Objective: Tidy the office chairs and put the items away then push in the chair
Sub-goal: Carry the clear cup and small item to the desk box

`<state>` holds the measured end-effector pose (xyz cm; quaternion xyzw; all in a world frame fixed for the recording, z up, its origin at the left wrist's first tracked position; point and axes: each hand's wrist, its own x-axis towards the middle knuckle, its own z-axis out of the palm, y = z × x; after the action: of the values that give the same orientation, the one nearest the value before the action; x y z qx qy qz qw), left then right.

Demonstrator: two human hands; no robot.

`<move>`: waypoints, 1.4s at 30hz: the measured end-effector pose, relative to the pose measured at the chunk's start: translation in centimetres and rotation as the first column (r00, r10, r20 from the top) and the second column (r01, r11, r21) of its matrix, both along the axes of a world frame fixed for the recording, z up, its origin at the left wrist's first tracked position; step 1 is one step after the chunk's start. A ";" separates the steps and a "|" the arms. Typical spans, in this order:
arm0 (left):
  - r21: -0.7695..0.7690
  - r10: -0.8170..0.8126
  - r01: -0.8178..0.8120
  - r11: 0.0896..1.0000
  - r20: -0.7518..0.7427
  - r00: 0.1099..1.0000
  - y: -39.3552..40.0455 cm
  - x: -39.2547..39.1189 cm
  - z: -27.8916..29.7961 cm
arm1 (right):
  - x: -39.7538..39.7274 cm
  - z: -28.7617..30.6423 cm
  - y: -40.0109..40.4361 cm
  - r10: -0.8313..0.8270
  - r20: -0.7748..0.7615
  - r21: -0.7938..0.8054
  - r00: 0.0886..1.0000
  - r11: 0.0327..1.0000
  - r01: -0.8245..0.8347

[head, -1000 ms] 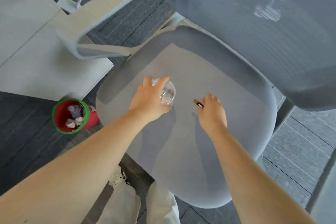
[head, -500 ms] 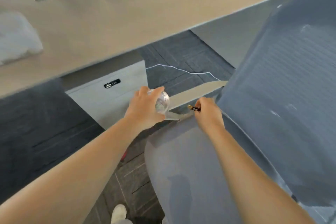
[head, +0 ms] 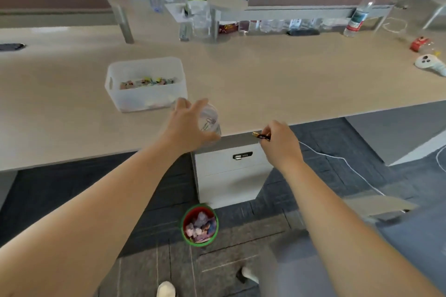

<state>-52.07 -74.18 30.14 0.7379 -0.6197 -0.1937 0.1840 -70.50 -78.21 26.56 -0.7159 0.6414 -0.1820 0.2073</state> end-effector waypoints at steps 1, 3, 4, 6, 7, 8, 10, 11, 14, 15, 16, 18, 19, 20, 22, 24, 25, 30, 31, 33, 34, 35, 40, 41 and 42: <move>-0.007 0.024 -0.023 1.000 0.021 0.999 -0.7 2.0 0.3 | 1.8 0.3 -0.9 0.004 0.001 -0.010 1.000 1.000 -0.004; -0.022 0.072 -0.071 0.997 0.068 0.995 -2.0 5.9 0.7 | 5.3 0.7 -2.5 0.012 0.009 -0.029 1.000 1.000 -0.011; -0.034 0.095 -0.092 0.995 0.092 0.991 -2.7 7.7 0.9 | 6.9 0.8 -3.2 0.017 0.013 -0.037 1.000 0.999 -0.017; -0.072 0.136 -0.128 0.989 0.134 0.981 -4.1 10.8 1.4 | 9.9 1.1 -4.5 0.028 0.022 -0.039 0.999 0.999 -0.028; -0.086 0.156 -0.145 0.986 0.142 0.978 -4.8 12.2 1.6 | 11.3 1.2 -5.2 0.038 0.024 -0.038 0.999 0.999 -0.037; -0.095 0.177 -0.165 0.982 0.138 0.975 -5.5 13.4 1.8 | 12.5 1.3 -5.8 0.052 0.022 -0.037 0.998 0.998 -0.051; -0.108 0.214 -0.202 0.973 0.120 0.969 -6.9 15.7 2.0 | 14.7 1.5 -7.4 0.079 0.021 -0.042 0.997 0.996 -0.079; -0.109 0.225 -0.212 0.971 0.121 0.967 -7.7 16.8 2.0 | 15.6 1.6 -8.2 0.087 0.023 -0.045 0.996 0.995 -0.086; -0.080 0.230 -0.221 0.972 0.131 0.964 -10.5 19.3 1.7 | 17.8 1.9 -10.8 0.102 0.028 -0.060 0.994 0.993 -0.100; -0.059 0.224 -0.218 0.974 0.128 0.966 -11.4 20.0 1.6 | 18.4 1.8 -11.7 0.108 0.033 -0.066 0.994 0.992 -0.105; -0.037 0.212 -0.209 0.977 0.128 0.969 -12.3 20.5 1.5 | 19.0 1.6 -12.6 0.113 0.040 -0.071 0.993 0.991 -0.110; 0.010 0.180 -0.183 0.983 0.134 0.975 -14.2 21.3 1.1 | 20.0 1.2 -14.5 0.121 0.055 -0.065 0.991 0.991 -0.117; 0.032 0.160 -0.166 0.986 0.137 0.977 -15.2 21.7 0.6 | 20.5 1.0 -15.5 0.128 0.064 -0.060 0.990 0.990 -0.124; 0.060 0.138 -0.148 0.987 0.141 0.980 -16.2 22.0 0.1 | 20.9 0.7 -16.4 0.133 0.072 -0.054 0.988 0.990 -0.129; 0.133 0.093 -0.115 0.984 0.161 0.983 -18.1 22.4 -1.1 | 21.6 0.4 -18.0 0.143 0.082 -0.046 0.986 0.989 -0.140; 0.201 0.051 -0.098 0.975 0.225 0.973 -19.6 22.9 -2.4 | 22.3 0.0 -19.4 0.159 0.079 -0.044 0.984 0.987 -0.156; 0.228 0.035 -0.095 0.969 0.255 0.966 -20.2 23.2 -3.0 | 22.7 -0.1 -20.0 0.171 0.070 -0.042 0.983 0.985 -0.168; 0.344 0.000 -0.095 0.934 0.267 0.964 -21.5 24.4 -5.2 | 25.0 -1.1 -22.2 0.261 0.004 -0.005 0.965 0.965 -0.261; 0.358 0.001 -0.097 0.929 0.259 0.966 -21.6 24.6 -5.3 | 25.6 -1.3 -22.4 0.275 -0.007 0.009 0.961 0.961 -0.275; 0.358 0.009 -0.102 0.928 0.253 0.968 -21.8 25.0 -5.2 | 26.7 -1.7 -22.8 0.298 -0.042 0.041 0.954 0.954 -0.296; 0.343 0.019 -0.106 0.933 0.248 0.968 -21.8 25.1 -5.1 | 27.2 -1.9 -22.9 0.308 -0.069 0.055 0.949 0.951 -0.304; 0.318 0.034 -0.111 0.941 0.240 0.970 -21.8 25.2 -4.9 | 27.8 -2.0 -23.0 0.318 -0.105 0.067 0.942 0.948 -0.312; 0.181 0.087 -0.118 0.976 0.171 0.981 -21.1 25.6 -3.6 | 29.6 -2.0 -23.2 0.382 -0.290 0.123 0.877 0.924 -0.362; 0.168 0.090 -0.118 0.979 0.161 0.983 -20.7 25.8 -3.3 | 29.9 -1.8 -23.1 0.387 -0.278 0.124 0.879 0.922 -0.366; 0.158 0.095 -0.120 0.980 0.155 0.983 -20.2 26.0 -2.9 | 30.2 -1.4 -22.9 0.392 -0.259 0.120 0.883 0.920 -0.374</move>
<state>-26.09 -94.41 27.24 0.7954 -0.5724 -0.1796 0.0858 -40.29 -101.06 25.13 -0.8395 0.5156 -0.0138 0.1707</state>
